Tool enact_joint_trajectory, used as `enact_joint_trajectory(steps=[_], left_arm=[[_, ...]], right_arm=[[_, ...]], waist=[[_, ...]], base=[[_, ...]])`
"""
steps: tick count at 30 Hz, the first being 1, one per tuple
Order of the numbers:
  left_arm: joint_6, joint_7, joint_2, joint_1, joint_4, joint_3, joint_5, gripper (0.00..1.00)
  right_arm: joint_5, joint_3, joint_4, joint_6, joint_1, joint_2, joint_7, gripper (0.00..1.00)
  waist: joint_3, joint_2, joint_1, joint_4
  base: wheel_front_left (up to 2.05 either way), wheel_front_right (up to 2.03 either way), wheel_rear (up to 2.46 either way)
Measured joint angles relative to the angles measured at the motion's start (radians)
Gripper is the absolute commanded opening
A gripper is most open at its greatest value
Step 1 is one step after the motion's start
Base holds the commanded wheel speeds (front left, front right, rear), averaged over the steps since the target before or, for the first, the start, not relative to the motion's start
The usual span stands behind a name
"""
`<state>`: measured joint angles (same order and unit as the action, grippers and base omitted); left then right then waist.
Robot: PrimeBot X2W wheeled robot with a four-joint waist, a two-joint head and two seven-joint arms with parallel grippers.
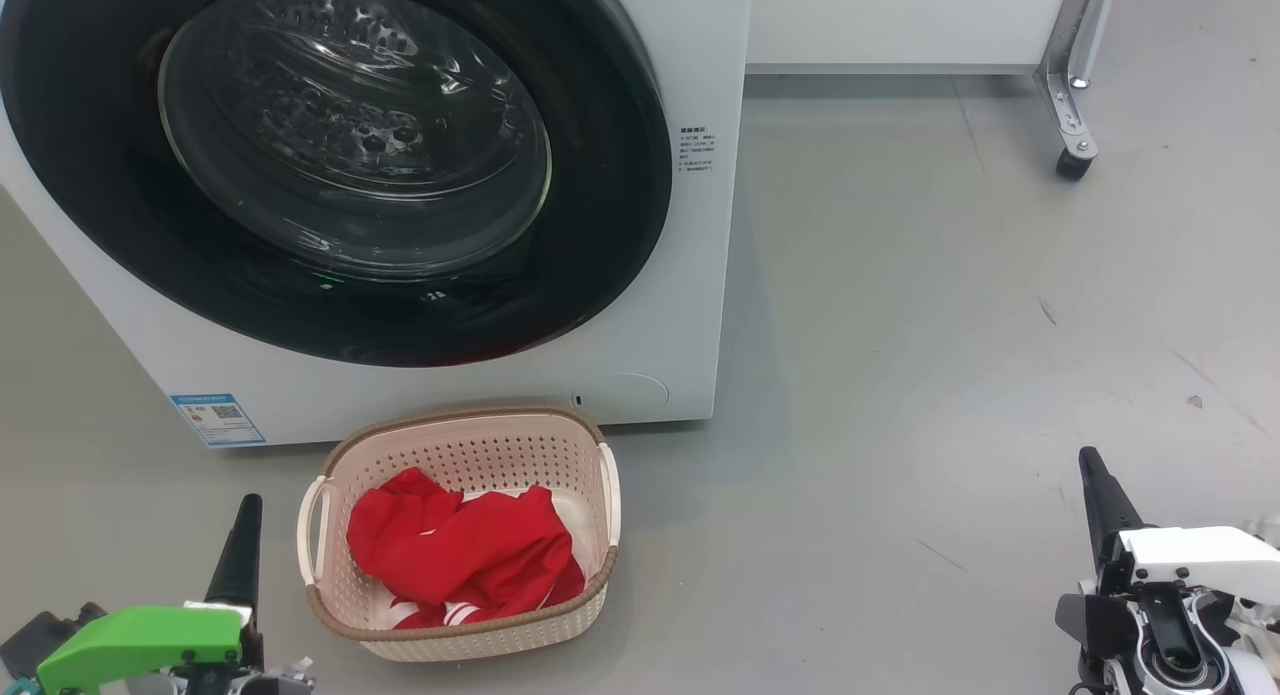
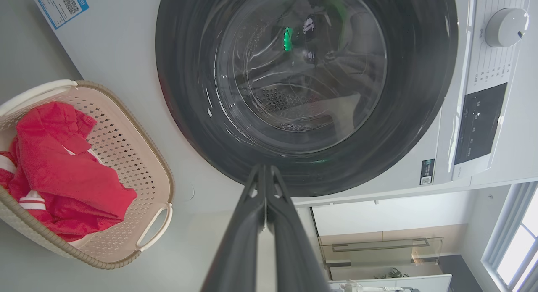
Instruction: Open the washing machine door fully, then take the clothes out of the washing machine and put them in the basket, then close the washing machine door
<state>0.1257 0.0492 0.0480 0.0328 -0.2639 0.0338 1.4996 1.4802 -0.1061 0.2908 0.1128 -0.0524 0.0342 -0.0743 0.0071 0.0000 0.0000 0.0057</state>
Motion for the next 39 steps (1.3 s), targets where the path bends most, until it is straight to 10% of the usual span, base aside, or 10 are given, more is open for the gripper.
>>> enact_joint_trajectory(steps=[39], left_arm=[[0.000, 0.030, 0.003, 0.021, -0.002, 0.008, 0.139, 0.00]], right_arm=[[0.122, -0.025, -0.009, 0.009, -0.006, 0.001, -0.032, 0.00]], waist=[[-0.004, 0.0000, 0.0001, -0.006]], base=[[0.00, 0.00, 0.00]])
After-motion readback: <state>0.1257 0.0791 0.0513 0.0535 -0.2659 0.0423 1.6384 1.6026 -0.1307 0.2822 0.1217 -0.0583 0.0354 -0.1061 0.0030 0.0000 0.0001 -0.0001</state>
